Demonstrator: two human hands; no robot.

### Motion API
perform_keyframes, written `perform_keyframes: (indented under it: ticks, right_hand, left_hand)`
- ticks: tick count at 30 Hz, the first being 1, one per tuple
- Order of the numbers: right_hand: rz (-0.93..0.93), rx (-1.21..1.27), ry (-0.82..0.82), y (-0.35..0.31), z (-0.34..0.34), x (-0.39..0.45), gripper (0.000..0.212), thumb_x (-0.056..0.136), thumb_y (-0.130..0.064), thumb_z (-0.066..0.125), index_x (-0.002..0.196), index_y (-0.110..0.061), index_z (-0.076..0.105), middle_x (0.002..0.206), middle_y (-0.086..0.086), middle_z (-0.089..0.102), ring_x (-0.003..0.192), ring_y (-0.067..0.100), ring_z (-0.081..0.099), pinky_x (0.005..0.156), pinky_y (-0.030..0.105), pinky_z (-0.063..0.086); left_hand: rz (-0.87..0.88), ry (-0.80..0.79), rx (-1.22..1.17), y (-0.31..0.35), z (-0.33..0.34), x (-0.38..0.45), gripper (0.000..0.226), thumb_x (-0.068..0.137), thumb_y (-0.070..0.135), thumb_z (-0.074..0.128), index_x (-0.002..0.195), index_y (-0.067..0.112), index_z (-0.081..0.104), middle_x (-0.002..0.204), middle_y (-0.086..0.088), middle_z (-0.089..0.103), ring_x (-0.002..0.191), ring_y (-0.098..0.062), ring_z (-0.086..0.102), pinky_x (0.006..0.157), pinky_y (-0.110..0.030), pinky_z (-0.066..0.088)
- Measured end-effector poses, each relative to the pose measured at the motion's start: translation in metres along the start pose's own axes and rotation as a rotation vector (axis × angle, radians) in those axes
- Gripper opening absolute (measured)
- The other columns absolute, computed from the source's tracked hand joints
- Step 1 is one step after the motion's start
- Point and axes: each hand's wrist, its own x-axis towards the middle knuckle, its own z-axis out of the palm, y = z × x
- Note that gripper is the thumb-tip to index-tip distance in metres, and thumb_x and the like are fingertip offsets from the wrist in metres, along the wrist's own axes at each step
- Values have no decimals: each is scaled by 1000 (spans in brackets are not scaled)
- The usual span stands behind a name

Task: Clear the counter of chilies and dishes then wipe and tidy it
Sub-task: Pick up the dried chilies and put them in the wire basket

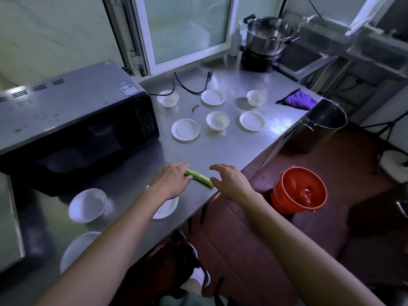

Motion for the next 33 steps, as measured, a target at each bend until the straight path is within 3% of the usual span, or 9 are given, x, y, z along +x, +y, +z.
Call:
perform_keyframes:
  ticks: [9, 17, 29, 33]
  right_hand:
    - [41, -21, 5, 19, -28, 87, 41, 99, -29, 56, 138, -21, 54, 143, -2, 55, 127, 23, 52, 101, 36, 43]
    - [46, -15, 26, 8, -42, 140, 40, 98, -30, 56, 138, -23, 55, 139, 1, 58, 119, 27, 56, 96, 37, 45]
    - [-104, -20, 14, 3, -46, 219, 36, 96, -28, 61, 131, -19, 61, 127, 2, 66, 115, 26, 59, 90, 43, 51]
    - [-159, -12, -10, 12, -49, 260, 35, 96, -26, 61, 130, -18, 62, 129, 3, 65, 115, 26, 60, 94, 39, 48]
  left_hand:
    - [-13, -34, -35, -16, -14, 97, 53, 98, 46, 47, 146, 26, 42, 148, -2, 49, 132, -25, 47, 102, -39, 41]
    - [-8, 10, -48, -40, -36, 134, 45, 97, 43, 51, 138, 24, 49, 138, -2, 56, 123, -29, 53, 94, -40, 46]
    - [-107, 62, -131, -66, -40, 180, 50, 97, 43, 52, 142, 24, 46, 140, -2, 56, 125, -28, 53, 94, -40, 48]
    - [-163, 73, -159, -67, -43, 204, 50, 97, 43, 54, 143, 23, 47, 141, -1, 56, 126, -26, 53, 96, -39, 47]
